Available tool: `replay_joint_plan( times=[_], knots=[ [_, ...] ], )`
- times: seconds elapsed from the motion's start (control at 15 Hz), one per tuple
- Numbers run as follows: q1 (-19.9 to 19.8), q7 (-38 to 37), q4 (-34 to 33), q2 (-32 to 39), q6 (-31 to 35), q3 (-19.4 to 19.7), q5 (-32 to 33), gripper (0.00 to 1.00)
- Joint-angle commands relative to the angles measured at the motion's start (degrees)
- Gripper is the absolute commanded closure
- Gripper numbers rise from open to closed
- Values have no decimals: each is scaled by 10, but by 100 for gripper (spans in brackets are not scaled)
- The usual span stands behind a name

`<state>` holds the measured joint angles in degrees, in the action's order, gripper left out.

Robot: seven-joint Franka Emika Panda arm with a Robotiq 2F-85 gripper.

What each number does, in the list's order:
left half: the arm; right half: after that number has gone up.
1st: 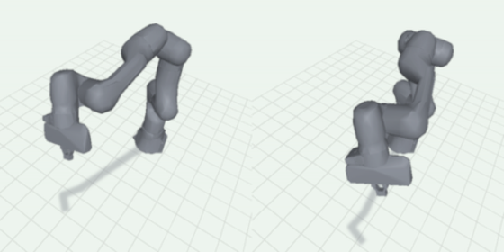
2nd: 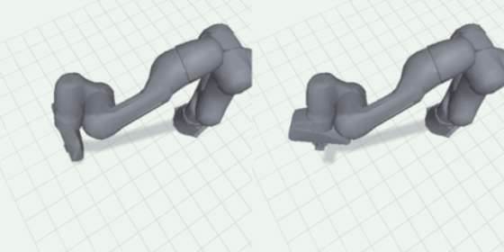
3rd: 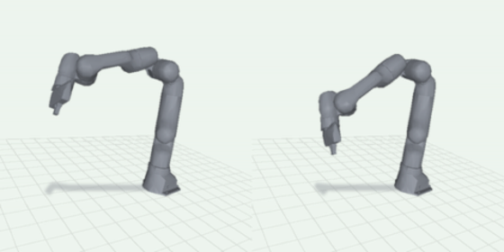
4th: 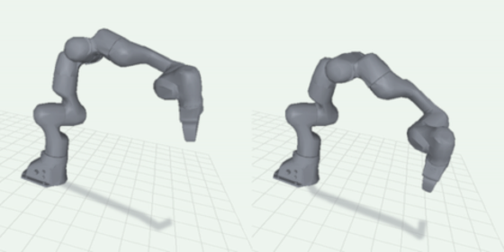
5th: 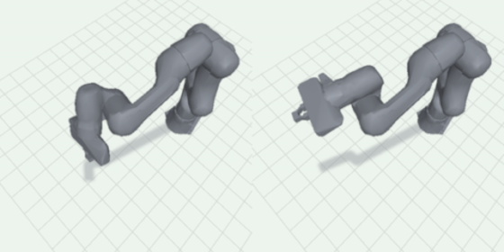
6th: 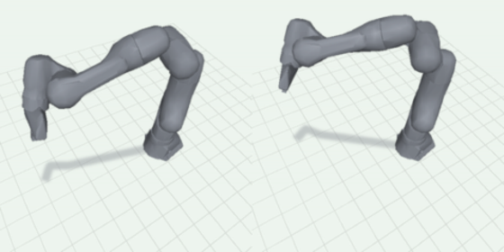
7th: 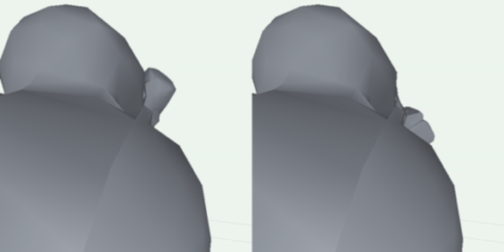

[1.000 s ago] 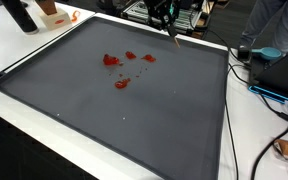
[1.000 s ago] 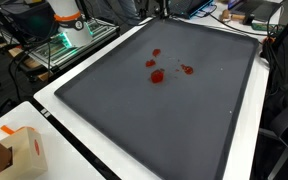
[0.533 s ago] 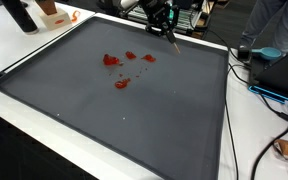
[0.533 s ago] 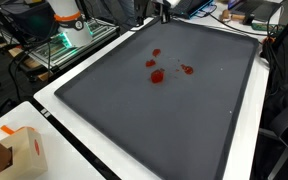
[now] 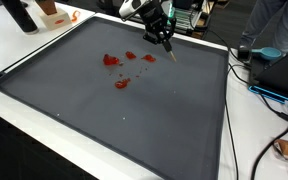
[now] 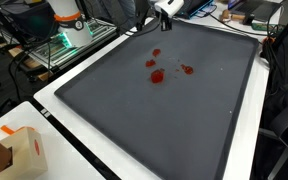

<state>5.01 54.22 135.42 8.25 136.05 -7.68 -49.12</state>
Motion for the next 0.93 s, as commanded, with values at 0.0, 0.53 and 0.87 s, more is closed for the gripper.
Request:
replay_joint_plan(
  times=[0.0,0.53,0.87],
  knots=[
    [3,-30,6,10,28,-4,-11,97],
    [-3,-61,3,23,41,-6,-15,97],
    [-6,-81,4,27,49,-4,-8,97]
  ],
)
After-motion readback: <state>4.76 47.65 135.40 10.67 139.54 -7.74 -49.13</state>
